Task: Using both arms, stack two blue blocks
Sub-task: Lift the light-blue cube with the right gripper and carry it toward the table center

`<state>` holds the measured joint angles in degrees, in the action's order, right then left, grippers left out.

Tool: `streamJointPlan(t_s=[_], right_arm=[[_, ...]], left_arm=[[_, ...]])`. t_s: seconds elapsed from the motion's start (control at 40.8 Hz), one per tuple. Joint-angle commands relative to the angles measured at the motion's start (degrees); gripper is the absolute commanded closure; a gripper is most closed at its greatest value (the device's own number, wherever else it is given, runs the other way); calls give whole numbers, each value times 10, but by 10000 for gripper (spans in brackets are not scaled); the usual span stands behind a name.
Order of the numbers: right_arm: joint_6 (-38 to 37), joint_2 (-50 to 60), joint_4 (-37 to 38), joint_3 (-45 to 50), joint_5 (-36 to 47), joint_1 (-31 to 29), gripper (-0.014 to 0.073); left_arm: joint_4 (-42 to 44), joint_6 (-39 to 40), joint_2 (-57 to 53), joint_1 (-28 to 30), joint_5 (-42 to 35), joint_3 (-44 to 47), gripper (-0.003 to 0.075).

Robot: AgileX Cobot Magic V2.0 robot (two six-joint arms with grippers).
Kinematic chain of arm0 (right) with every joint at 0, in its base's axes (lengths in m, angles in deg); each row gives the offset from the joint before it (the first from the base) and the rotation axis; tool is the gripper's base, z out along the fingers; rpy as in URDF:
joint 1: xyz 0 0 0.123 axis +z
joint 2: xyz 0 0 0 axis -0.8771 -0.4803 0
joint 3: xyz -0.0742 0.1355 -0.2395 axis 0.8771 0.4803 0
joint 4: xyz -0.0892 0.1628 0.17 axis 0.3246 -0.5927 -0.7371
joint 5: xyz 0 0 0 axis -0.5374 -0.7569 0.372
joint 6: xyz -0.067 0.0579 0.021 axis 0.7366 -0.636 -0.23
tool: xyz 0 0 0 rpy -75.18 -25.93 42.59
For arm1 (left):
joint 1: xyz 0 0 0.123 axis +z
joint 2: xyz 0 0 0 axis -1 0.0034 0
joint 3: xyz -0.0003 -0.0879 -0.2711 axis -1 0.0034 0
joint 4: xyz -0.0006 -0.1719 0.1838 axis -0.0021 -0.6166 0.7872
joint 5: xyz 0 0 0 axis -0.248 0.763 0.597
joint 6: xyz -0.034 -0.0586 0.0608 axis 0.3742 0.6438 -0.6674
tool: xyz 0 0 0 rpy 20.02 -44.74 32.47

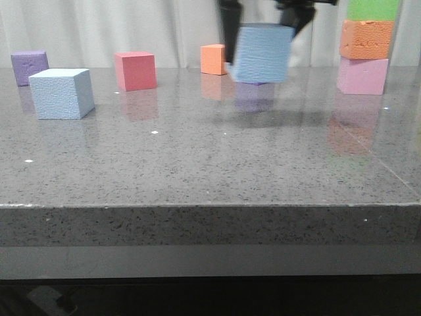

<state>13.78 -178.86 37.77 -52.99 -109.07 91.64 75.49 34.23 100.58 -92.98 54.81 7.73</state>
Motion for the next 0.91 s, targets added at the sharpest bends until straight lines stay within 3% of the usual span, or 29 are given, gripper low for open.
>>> streamJointPlan(t_s=[0.0, 0.122, 0.784, 0.882], right_arm=[[-76, 28, 49, -19, 15, 27, 376], [-105, 15, 59, -19, 37, 46, 376], [-105, -53, 81, -19, 67, 48, 375], [-105, -53, 81, -19, 66, 48, 328]], left_arm=[[0, 0, 8, -5, -45, -15, 209], [0, 0, 8, -5, -45, -15, 209], [0, 0, 8, -5, -45, -15, 209], [0, 0, 8, -5, -45, -15, 209]])
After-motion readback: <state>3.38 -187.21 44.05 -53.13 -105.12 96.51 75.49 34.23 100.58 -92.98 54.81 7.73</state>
